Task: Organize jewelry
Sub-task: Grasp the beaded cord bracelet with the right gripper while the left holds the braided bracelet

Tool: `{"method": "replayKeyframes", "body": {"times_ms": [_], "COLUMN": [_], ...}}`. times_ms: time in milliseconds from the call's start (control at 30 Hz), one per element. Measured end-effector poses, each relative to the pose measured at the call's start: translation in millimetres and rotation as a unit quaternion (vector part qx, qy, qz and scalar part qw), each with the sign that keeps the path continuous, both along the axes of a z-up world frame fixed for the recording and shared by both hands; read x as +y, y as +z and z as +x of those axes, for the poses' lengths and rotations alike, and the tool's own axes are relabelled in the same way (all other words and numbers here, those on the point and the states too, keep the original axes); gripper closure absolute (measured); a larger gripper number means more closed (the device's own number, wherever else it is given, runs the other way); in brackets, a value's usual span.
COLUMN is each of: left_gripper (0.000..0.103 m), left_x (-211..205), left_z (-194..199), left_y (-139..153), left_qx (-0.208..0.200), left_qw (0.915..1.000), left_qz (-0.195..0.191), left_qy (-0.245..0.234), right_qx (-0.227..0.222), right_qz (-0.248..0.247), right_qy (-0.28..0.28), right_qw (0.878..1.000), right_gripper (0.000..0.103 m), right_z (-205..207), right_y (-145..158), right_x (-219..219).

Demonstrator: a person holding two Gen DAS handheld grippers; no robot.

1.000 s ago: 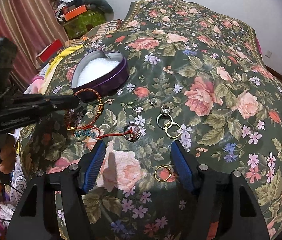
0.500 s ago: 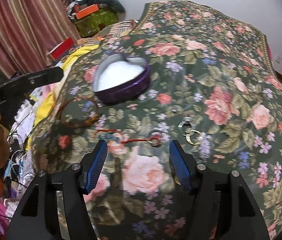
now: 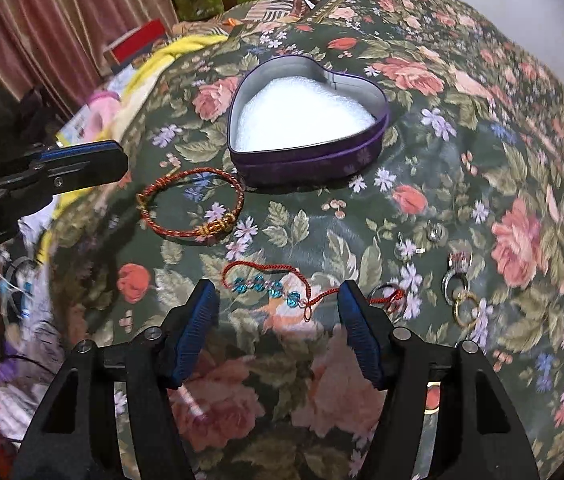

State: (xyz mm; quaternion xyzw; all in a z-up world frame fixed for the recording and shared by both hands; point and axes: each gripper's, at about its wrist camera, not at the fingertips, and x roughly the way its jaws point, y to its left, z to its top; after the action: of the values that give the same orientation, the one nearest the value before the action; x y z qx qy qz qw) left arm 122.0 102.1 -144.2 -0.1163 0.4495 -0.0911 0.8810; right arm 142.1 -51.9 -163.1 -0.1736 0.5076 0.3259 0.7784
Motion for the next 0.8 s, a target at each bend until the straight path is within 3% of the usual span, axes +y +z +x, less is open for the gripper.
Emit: {"method": "replayKeyframes", "body": {"times_ms": [133, 267, 300, 400, 567, 733, 800], "left_gripper": [0.082, 0.071, 0.071, 0.069, 0.061, 0.061, 0.073], "left_x": [5, 6, 6, 3, -4, -18, -22], "left_z": [5, 9, 10, 13, 17, 19, 19], "left_y": [-11, -17, -19, -21, -25, -29, -30], "left_qx": [0.017, 0.026, 0.028, 0.032, 0.033, 0.021, 0.012], "left_qw": [0.9998, 0.9996, 0.9995, 0.9994, 0.9994, 0.9986, 0.9973], "left_qz": [-0.007, -0.011, -0.010, -0.004, 0.007, 0.048, 0.073], "left_qy": [0.005, 0.009, 0.009, 0.008, 0.004, 0.000, 0.005], "right_qx": [-0.019, -0.032, -0.033, -0.034, -0.023, -0.025, -0.028], "right_qz": [-0.011, -0.015, -0.015, -0.009, 0.014, 0.040, 0.050], "right_qy": [0.010, 0.012, 0.011, 0.005, -0.008, -0.019, -0.023], "right_qw": [1.000, 0.999, 0.999, 0.999, 1.000, 0.999, 0.998], "right_gripper": [0.054, 0.074, 0.083, 0.094, 0.095, 0.097, 0.098], "right_z": [-2, 0, 1, 3, 6, 7, 7], "right_y": [-1, -2, -2, -2, 0, 10, 17], "right_x": [4, 6, 5, 1, -6, -14, -17]}}
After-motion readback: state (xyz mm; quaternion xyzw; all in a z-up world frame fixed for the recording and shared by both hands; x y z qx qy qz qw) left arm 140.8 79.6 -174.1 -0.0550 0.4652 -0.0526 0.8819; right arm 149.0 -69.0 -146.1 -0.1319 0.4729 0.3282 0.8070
